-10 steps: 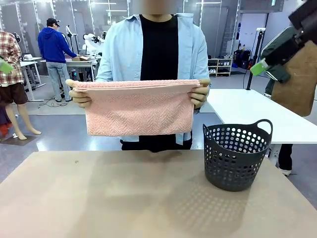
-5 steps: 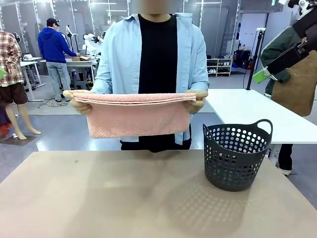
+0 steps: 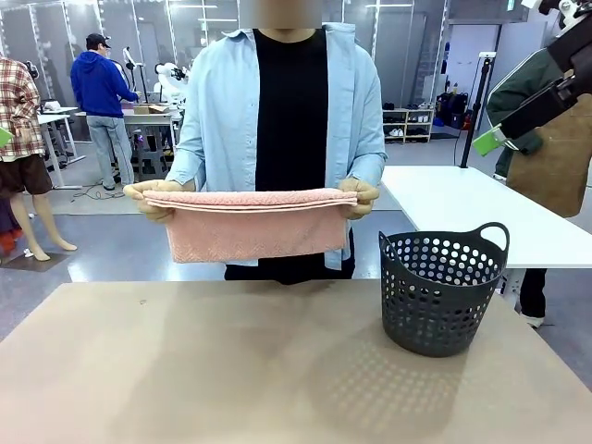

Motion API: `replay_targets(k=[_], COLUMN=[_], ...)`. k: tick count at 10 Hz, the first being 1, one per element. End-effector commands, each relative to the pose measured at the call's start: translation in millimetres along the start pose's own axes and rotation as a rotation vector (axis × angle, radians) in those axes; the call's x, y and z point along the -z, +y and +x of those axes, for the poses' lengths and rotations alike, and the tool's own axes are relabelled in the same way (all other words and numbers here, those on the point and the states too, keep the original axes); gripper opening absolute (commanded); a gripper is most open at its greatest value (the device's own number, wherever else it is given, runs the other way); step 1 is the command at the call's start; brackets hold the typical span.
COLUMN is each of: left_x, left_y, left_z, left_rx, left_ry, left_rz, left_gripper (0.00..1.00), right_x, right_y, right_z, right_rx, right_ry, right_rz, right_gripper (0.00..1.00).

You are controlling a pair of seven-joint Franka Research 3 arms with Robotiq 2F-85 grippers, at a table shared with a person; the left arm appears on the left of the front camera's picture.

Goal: Fold the towel.
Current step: Pick up the 100 cm Hotel Towel and place it on the left side of the table.

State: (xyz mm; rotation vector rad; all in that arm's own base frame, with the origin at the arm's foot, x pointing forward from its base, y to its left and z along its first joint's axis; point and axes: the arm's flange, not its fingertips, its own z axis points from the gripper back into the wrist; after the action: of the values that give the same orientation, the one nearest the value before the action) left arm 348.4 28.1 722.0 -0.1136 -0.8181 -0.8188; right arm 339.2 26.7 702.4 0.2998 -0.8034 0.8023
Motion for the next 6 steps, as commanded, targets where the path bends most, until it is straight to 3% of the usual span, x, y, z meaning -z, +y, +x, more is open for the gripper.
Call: replay_targets(k=[1, 6], left_x=[-2.1, -2.1], left_y=[2.8, 2.8], left_z=[3.2, 3.2], left_rx=[-0.003, -0.003], left_ry=[0.012, 0.012], left_rz=[0.007, 0.007], left_gripper=[1.0, 1.0], right_x=[-0.1, -0.1], right_y=[-1.5, -1.5], right_z=[3.6, 3.6], right_rx=[0.019, 0.019], right_ry=[0.001, 0.001], right_rz=[-0.011, -0.011], right_gripper=[0.81, 0.81])
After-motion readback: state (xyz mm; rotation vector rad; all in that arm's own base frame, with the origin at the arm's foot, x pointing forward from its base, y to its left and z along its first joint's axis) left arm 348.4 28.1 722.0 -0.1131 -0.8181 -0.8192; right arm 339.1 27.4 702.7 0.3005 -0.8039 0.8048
